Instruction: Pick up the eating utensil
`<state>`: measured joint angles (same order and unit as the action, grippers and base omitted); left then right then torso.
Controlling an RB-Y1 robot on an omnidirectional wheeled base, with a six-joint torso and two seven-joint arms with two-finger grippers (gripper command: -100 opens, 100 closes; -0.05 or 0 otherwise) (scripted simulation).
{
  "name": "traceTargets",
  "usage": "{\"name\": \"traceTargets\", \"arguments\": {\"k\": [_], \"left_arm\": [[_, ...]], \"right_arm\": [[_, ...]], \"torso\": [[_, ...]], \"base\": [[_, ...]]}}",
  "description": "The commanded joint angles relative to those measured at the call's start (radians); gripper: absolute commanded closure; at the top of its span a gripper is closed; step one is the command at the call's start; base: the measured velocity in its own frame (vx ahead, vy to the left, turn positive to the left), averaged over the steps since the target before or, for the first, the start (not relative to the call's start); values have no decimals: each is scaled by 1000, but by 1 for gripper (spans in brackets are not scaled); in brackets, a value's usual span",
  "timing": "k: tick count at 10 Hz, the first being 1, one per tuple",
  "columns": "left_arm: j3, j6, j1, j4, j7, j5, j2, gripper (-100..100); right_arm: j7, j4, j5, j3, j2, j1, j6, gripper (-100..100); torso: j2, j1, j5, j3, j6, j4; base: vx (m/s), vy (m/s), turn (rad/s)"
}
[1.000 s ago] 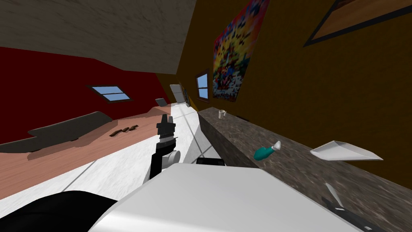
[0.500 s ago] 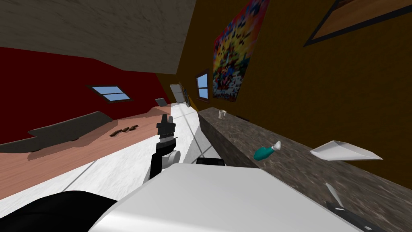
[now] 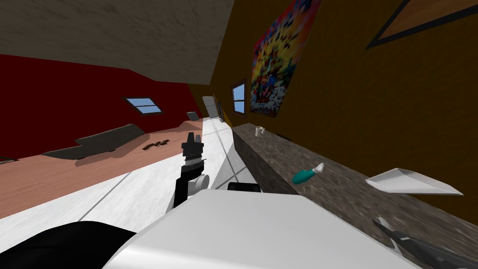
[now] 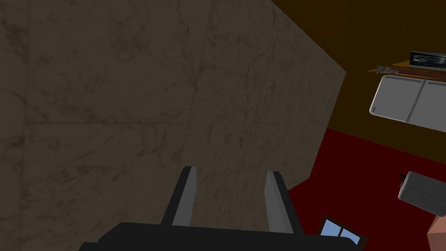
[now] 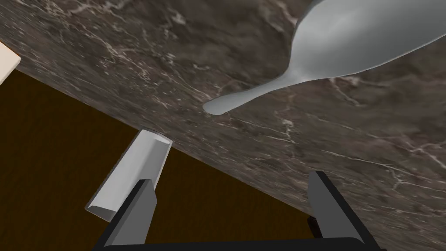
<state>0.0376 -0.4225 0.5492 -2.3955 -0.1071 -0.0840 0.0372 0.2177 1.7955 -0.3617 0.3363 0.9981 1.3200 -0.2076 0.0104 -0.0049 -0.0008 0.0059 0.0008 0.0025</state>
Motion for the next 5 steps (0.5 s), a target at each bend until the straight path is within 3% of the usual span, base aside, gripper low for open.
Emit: {"name": "traceTargets", "arguments": {"k": [1, 5], "left_arm": [[0, 0, 0, 0, 0, 0, 0, 0], [0, 0, 0, 0, 0, 0, 0, 0]], "right_arm": [[31, 2, -30, 13, 29, 27, -4, -100], [101, 24, -96, 35, 114, 101, -31, -100]], "torso": [[0, 0, 0, 0, 0, 0], [-3, 1, 0, -1, 0, 0]], "base": [[-130, -79, 112], [-87, -57, 121]]}}
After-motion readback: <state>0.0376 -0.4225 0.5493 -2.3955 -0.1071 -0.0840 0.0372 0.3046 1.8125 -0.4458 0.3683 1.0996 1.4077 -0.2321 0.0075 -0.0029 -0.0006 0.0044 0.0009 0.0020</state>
